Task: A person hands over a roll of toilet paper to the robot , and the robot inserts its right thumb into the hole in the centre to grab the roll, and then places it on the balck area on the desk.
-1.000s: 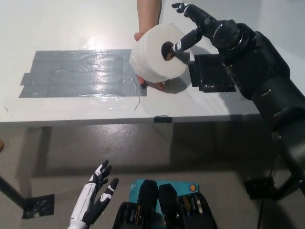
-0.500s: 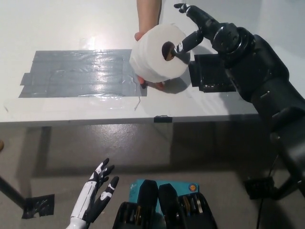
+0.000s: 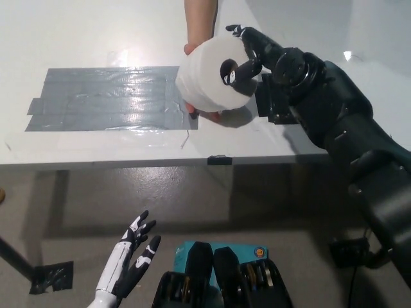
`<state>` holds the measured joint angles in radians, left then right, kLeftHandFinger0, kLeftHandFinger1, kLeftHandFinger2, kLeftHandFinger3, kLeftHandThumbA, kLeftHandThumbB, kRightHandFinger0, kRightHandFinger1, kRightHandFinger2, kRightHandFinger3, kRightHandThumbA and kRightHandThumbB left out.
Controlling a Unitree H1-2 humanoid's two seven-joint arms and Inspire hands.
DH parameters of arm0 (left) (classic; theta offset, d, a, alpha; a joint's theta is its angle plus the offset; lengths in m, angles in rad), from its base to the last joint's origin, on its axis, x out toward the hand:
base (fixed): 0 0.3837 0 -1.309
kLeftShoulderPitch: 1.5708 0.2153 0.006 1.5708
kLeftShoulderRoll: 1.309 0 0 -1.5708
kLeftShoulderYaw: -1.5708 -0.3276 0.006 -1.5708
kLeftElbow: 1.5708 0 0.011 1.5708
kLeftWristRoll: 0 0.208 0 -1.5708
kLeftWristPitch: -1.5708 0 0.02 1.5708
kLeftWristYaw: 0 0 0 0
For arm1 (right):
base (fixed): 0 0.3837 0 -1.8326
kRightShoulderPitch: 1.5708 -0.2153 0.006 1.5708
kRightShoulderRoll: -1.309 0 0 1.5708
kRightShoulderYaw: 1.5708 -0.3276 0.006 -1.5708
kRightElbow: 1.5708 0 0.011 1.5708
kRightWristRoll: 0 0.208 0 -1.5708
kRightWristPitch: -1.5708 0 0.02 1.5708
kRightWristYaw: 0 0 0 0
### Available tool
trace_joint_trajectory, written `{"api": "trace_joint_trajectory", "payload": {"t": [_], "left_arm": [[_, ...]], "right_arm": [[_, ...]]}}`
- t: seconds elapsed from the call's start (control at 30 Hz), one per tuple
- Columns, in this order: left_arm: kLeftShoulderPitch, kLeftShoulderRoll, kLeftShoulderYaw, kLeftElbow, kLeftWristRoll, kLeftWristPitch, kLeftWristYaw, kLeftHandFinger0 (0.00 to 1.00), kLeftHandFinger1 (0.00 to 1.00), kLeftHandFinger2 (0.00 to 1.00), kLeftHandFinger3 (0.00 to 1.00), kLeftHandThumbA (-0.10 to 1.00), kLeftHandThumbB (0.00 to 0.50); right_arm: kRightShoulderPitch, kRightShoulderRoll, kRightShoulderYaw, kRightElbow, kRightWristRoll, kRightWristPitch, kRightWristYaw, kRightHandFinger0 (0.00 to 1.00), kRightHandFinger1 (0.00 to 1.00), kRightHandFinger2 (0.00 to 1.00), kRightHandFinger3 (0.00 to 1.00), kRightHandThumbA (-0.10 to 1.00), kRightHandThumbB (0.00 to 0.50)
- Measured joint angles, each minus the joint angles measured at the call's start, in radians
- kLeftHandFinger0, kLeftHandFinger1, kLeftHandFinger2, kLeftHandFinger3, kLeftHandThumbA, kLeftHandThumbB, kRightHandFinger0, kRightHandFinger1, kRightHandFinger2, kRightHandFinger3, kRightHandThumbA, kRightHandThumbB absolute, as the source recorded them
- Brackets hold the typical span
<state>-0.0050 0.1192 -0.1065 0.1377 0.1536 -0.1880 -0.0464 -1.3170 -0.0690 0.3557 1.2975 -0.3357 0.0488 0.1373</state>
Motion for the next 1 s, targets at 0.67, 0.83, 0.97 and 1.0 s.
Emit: {"api": "trace_joint_trajectory", "payload": {"t": [0.67, 0.83, 0.97, 1.0], "left_arm": [[-0.018, 0.010, -0.008, -0.006, 0.013, 0.000, -0.010, 0.99, 0.91, 0.88, 1.00, 0.83, 0.084], [-0.019, 0.011, -0.010, -0.006, 0.020, 0.000, -0.010, 0.95, 0.87, 0.86, 1.00, 0.79, 0.078], [-0.021, 0.011, -0.010, -0.006, 0.021, -0.001, -0.012, 0.94, 0.86, 0.87, 1.00, 0.81, 0.099], [-0.022, 0.011, -0.010, -0.006, 0.021, -0.001, -0.013, 0.94, 0.86, 0.87, 1.00, 0.82, 0.099]], "right_arm": [[-0.012, 0.035, 0.063, 0.065, -0.051, -0.003, -0.026, 1.00, 1.00, 1.00, 1.00, 0.47, 0.226], [-0.012, 0.051, 0.091, 0.080, -0.069, -0.016, -0.060, 0.22, 0.36, 0.46, 0.56, -0.07, 0.218], [-0.012, 0.055, 0.128, 0.090, -0.091, -0.033, -0.100, 0.03, 0.35, 0.69, 0.62, -0.10, 0.246], [-0.011, 0.055, 0.142, 0.093, -0.100, -0.037, -0.117, 0.04, 0.38, 0.74, 0.64, -0.10, 0.244]]}}
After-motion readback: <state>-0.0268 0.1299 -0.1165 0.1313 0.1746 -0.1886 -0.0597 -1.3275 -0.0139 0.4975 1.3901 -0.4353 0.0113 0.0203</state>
